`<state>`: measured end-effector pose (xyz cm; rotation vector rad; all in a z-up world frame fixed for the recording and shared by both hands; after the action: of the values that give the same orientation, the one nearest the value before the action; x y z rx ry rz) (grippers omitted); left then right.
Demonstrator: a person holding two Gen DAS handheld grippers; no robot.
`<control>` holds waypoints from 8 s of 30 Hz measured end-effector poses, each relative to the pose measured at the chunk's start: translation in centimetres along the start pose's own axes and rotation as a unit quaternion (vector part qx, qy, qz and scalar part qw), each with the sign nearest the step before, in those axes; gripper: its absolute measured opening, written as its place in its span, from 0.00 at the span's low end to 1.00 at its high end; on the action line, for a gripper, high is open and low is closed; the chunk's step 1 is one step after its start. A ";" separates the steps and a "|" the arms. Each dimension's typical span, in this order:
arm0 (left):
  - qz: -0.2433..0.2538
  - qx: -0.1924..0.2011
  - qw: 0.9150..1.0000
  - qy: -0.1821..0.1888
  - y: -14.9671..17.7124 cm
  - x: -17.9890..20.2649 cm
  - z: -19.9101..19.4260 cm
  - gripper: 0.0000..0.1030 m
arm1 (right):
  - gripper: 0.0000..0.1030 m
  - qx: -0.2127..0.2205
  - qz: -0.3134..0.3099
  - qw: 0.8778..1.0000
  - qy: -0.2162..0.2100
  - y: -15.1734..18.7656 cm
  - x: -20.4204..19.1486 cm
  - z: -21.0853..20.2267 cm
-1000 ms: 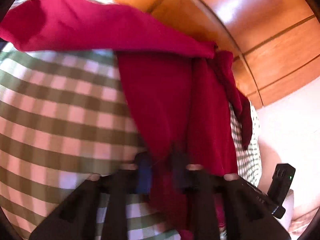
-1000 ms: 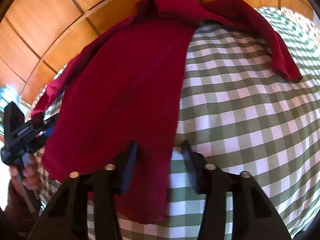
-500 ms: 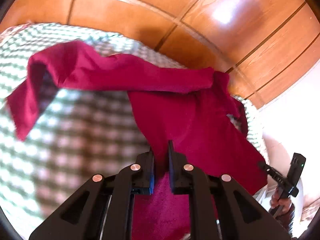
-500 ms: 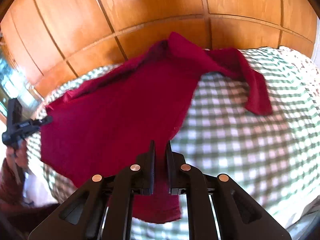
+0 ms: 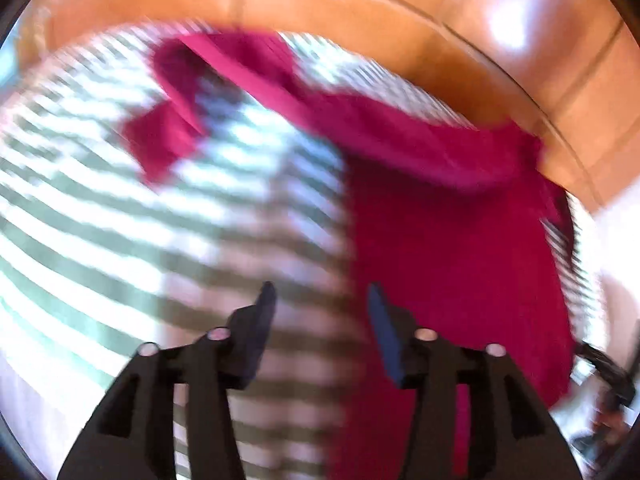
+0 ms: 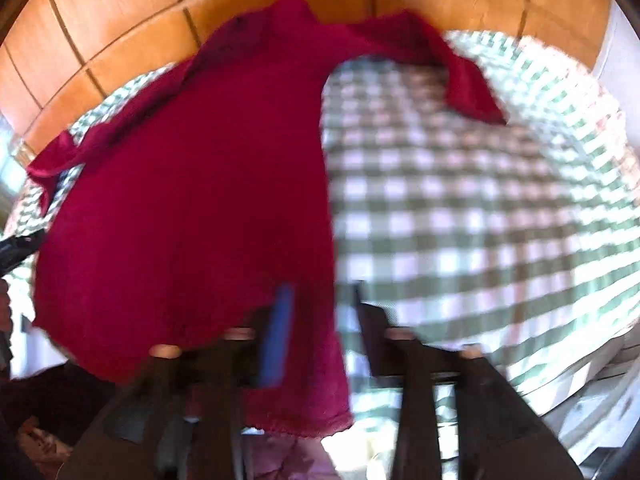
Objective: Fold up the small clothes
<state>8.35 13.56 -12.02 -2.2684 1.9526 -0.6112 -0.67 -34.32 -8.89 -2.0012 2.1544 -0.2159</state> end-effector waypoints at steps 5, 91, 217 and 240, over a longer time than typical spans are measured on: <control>-0.021 0.073 0.989 -0.130 -3.7 -5.7 -2.3 0.59 | 0.63 0.059 -0.008 0.998 -0.026 -2.6 -3.2 -1.8; 0.092 0.026 0.994 0.046 1.0 3.3 -2.3 0.56 | 0.83 0.054 0.024 0.998 0.021 -9.5 -6.1 5.6; 0.103 -0.006 0.994 -0.022 10.5 3.3 -2.7 0.14 | 0.96 0.126 -0.051 0.991 0.001 -3.8 -6.9 6.1; 0.185 -0.005 0.983 -0.006 2.1 14.5 3.6 0.66 | 0.45 0.149 0.464 0.862 -0.139 -6.6 26.1 3.7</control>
<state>9.15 -1.54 -12.47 -1.8308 2.2910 -0.5409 4.81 -60.77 -12.04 -0.6319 2.4103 -0.0868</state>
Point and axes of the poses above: each gripper's, at about its wrist camera, not at the fingertips, and z roughly the way its jaws point, x to its right, y to its underside, the point moved 6 cm from there along z, roughly the way its jaws point, and after that the axes turned 12 degrees about -x, right-handed, at the moved point
